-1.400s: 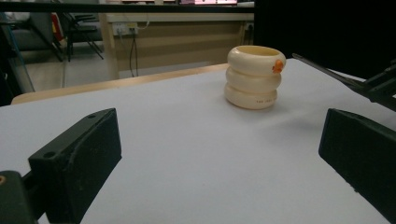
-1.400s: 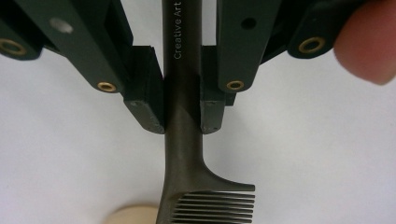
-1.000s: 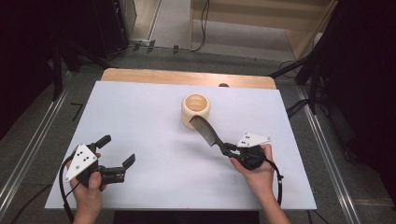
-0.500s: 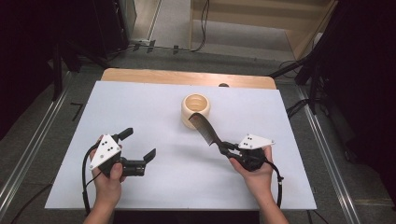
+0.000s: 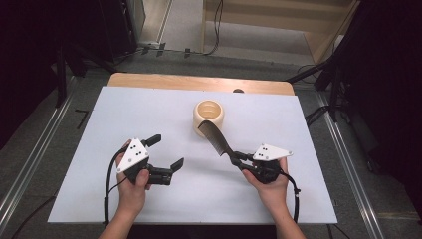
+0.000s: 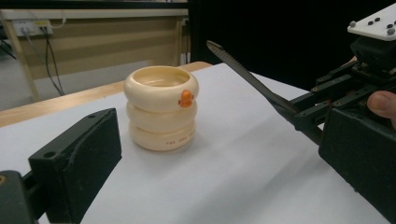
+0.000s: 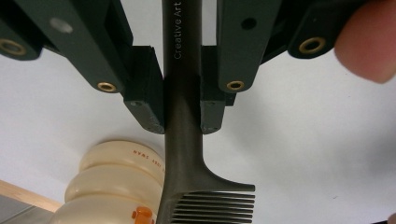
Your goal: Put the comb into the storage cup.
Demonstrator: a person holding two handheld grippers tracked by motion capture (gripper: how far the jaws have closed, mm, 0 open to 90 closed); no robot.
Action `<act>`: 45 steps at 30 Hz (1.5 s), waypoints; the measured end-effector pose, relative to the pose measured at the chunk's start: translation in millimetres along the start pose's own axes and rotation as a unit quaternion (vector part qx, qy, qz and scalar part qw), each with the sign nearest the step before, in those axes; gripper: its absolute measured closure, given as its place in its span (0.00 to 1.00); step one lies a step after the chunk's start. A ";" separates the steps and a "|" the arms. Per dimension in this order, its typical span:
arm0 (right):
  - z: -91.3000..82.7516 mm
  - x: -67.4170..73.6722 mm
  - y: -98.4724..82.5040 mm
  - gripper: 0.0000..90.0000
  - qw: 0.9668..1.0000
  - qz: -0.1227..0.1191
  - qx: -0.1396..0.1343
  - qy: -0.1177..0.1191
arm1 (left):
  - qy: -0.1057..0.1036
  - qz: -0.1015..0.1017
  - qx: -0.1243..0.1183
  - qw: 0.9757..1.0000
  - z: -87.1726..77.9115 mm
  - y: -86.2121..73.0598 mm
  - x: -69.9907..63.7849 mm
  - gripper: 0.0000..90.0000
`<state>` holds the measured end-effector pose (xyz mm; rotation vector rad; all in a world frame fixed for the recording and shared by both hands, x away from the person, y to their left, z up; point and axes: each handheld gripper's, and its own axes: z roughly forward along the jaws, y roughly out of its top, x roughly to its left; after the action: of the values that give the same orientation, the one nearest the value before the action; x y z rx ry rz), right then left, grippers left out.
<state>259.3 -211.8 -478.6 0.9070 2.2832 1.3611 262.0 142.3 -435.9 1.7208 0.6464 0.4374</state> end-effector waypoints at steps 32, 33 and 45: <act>12.1 21.6 3.6 0.79 0.999 -0.018 -0.021 0.016 | -0.029 -0.073 0.014 0.997 51.3 14.2 -16.3 0.07; 12.1 21.6 3.6 0.79 0.999 -0.018 -0.021 0.016 | -0.027 -0.071 0.017 0.997 52.5 14.8 -17.4 0.07; 15.6 32.5 6.4 0.79 0.999 -0.035 -0.028 0.015 | 0.002 -0.103 0.014 0.995 55.4 18.4 -26.8 0.54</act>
<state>246.3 -177.5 -479.4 0.7859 2.2653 1.4105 278.0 80.4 -430.2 1.6602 0.8272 0.2894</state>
